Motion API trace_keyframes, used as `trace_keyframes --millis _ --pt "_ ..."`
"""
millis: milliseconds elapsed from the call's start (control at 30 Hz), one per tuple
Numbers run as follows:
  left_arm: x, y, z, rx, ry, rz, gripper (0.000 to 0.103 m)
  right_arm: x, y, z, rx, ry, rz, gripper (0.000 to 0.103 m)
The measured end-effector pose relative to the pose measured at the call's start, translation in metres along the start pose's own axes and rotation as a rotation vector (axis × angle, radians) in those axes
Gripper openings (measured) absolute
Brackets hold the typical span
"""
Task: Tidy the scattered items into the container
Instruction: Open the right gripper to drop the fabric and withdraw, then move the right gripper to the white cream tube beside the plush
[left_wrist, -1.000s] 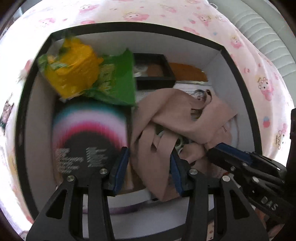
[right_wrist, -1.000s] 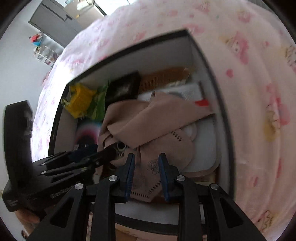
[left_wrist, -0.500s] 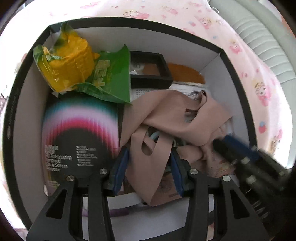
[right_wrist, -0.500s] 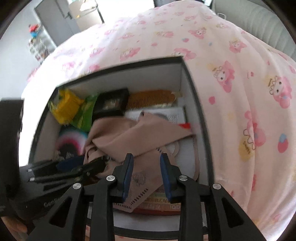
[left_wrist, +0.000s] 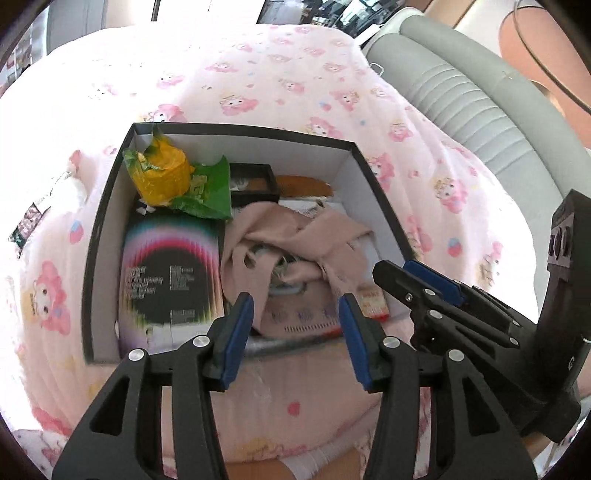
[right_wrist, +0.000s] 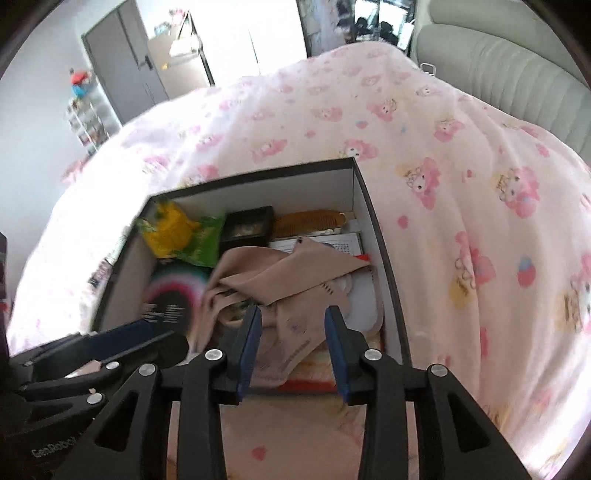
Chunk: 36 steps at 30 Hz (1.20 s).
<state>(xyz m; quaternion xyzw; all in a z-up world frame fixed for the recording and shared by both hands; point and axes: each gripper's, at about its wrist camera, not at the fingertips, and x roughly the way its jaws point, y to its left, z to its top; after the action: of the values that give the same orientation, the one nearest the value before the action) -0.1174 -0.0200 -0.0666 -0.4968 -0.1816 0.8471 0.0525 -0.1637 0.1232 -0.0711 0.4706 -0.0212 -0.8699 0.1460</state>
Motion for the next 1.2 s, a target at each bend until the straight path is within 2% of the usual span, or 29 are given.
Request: trace_keyframes --millis 100,200,400,733,900,1200 --pt "-0.044 0.001 -0.015 0.022 0.000 -0.008 0.048 -0.018 0.009 -0.011 -0.002 -0.028 -0.016 0.032" --pt "-0.062 0.003 -0.028 0.016 -0.001 -0.052 0.049 -0.030 0.021 -0.022 -0.014 -0.034 0.002 0.032" --pt "-0.097 0.009 -0.049 0.036 -0.034 -0.050 0.049 -0.053 0.046 -0.041 -0.037 -0.050 0.002 0.032" --pt "-0.137 0.041 -0.060 0.007 -0.097 -0.014 0.049 -0.071 0.098 -0.048 -0.120 -0.081 0.004 0.032" --pt "-0.151 0.066 -0.063 -0.019 -0.116 0.019 0.049 -0.067 0.127 -0.049 -0.151 -0.070 0.021 0.032" --pt "-0.169 0.123 -0.066 -0.096 -0.143 0.034 0.049 -0.055 0.188 -0.045 -0.242 -0.061 0.026 0.032"
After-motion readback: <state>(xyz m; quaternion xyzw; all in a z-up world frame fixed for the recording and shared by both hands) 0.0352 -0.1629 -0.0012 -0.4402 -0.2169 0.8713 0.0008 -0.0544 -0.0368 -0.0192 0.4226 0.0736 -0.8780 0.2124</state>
